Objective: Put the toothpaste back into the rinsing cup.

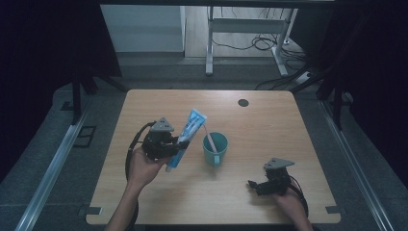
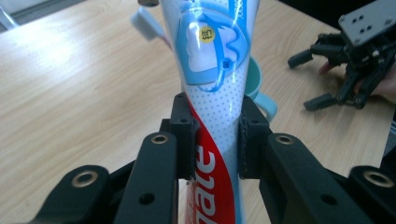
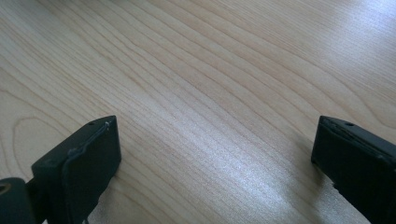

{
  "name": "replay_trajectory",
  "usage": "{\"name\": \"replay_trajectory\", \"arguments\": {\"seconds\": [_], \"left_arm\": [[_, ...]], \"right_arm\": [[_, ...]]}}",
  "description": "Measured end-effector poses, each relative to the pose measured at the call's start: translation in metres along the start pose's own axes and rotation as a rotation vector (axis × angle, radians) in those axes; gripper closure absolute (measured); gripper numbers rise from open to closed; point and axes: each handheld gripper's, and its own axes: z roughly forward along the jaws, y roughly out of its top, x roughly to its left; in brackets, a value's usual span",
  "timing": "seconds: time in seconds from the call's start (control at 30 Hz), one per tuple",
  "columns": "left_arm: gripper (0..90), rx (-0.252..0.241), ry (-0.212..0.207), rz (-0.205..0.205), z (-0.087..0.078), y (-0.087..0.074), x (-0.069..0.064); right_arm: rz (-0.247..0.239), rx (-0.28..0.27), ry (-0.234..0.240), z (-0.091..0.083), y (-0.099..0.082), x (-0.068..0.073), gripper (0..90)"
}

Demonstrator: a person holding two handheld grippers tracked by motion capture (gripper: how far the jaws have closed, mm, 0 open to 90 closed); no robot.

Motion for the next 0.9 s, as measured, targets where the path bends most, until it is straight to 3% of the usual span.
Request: {"name": "replay_trajectory", "arguments": {"seconds": [0.9], "left_arm": [[73.0, -0.110, -0.013, 0.010, 0.028, 0.039, -0.003]], "right_arm": [[0.002, -0.001, -0.002, 0.000, 0.000, 0.000, 1.1]]}}
